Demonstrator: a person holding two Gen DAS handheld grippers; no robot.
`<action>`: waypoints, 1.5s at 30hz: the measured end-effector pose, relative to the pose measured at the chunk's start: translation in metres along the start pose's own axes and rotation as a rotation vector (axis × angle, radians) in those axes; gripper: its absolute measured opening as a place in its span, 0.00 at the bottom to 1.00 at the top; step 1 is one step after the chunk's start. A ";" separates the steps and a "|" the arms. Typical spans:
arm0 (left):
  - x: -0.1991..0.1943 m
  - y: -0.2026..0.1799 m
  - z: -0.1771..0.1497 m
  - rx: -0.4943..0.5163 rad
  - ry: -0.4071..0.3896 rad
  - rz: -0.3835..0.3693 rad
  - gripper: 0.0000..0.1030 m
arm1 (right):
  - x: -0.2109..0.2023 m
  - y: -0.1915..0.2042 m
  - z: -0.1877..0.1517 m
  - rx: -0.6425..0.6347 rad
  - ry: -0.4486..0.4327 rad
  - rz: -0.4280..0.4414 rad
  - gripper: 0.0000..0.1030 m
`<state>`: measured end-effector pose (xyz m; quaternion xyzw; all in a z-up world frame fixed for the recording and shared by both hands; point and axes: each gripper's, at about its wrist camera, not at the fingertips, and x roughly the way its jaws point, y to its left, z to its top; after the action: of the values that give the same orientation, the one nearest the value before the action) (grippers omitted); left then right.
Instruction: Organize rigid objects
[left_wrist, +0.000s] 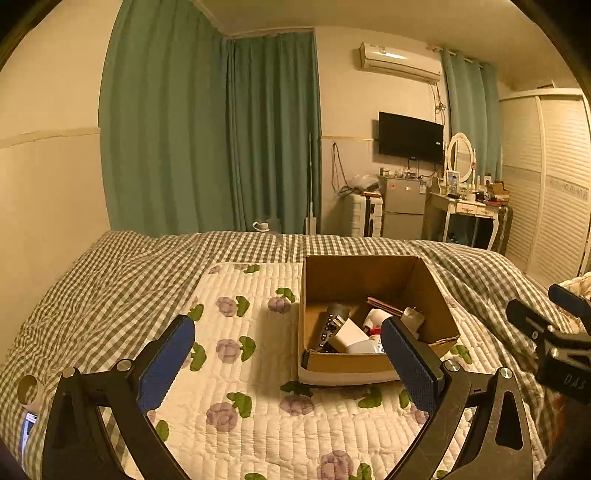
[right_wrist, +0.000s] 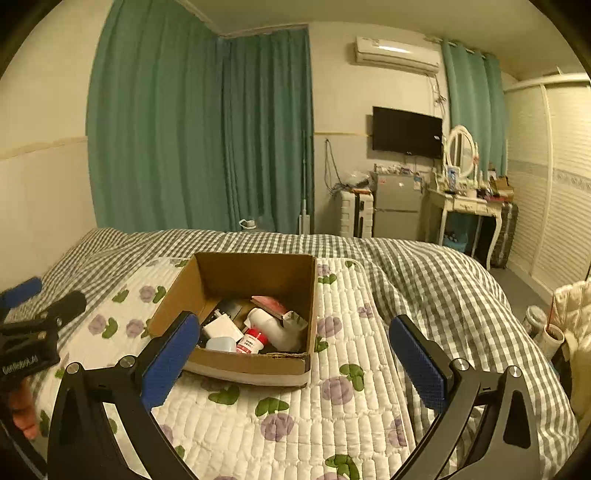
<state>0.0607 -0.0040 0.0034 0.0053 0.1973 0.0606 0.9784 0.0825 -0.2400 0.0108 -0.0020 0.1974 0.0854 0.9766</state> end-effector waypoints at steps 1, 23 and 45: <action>-0.002 -0.001 0.001 0.002 -0.005 0.000 1.00 | 0.001 0.002 -0.001 -0.011 0.001 0.004 1.00; -0.002 -0.010 -0.002 0.011 0.025 -0.042 1.00 | -0.001 0.002 0.000 0.016 0.011 0.016 1.00; 0.000 -0.015 -0.007 0.036 0.053 -0.043 1.00 | 0.007 0.004 -0.007 0.000 0.043 -0.023 1.00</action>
<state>0.0598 -0.0193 -0.0031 0.0172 0.2244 0.0360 0.9737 0.0853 -0.2356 0.0016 -0.0060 0.2185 0.0742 0.9730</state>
